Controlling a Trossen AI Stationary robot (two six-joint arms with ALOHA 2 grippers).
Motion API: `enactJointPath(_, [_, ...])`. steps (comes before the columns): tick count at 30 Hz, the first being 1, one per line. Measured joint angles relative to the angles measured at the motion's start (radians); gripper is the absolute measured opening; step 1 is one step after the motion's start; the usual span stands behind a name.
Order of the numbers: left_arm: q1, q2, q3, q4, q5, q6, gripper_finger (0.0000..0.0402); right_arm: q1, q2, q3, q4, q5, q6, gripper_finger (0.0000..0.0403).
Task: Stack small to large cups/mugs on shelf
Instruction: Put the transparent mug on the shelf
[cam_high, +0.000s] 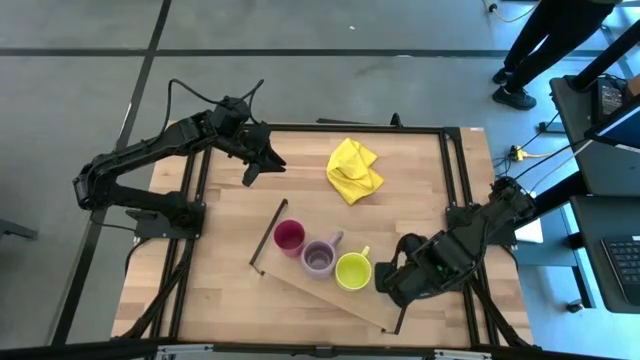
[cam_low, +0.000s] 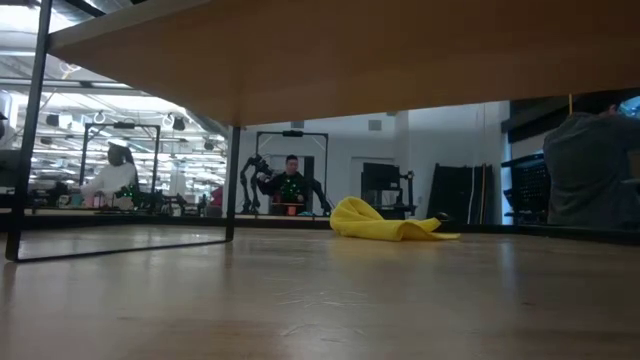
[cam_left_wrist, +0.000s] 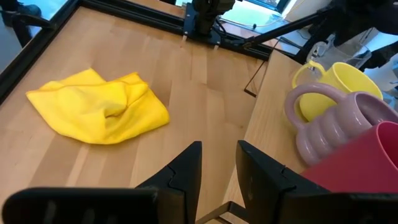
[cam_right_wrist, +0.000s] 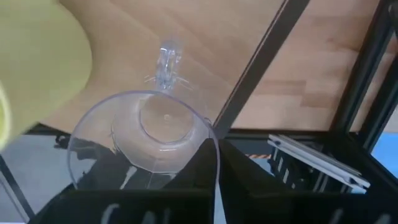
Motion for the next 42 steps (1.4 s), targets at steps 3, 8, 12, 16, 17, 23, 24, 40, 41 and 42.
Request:
enactJointPath(3, [0.000,0.000,0.000,0.000,0.000,0.000,0.0094,0.002,0.013,0.018,0.001,-0.001,0.004,0.0011])
enactJointPath(8, [0.000,0.000,0.000,0.000,0.000,0.000,0.0094,0.000,0.022,0.024,0.002,0.051,0.004,0.0012])
enactJointPath(12, [0.000,0.000,0.000,-0.001,0.000,0.000,0.0094,0.000,0.022,0.024,0.002,0.066,0.004,0.0015])
enactJointPath(16, [0.000,0.000,0.000,0.000,0.000,0.000,0.0094,0.001,0.022,0.024,0.001,0.066,0.004,0.0015])
enactJointPath(17, [0.000,0.000,0.000,-0.001,0.000,0.000,0.0094,0.001,0.022,0.024,0.002,0.066,0.004,0.0016])
enactJointPath(23, [0.000,0.000,0.000,0.000,0.000,0.005,0.0094,0.001,0.022,0.024,0.001,0.067,0.002,0.0021])
enactJointPath(24, [0.000,0.000,0.000,0.000,0.000,0.005,0.0094,0.001,0.022,0.024,0.002,0.068,0.002,0.0026])
enactJointPath(40, [0.000,0.000,0.000,0.000,0.004,0.007,0.0094,0.001,0.002,0.051,0.000,0.125,-0.026,0.0144])
enactJointPath(41, [0.000,0.000,0.000,0.000,0.004,0.006,0.0094,0.001,-0.006,0.062,0.000,0.152,-0.028,0.0143])
enactJointPath(42, [0.000,0.000,0.000,0.001,0.004,0.007,0.0094,0.001,-0.014,0.074,0.000,0.182,-0.029,0.0142])
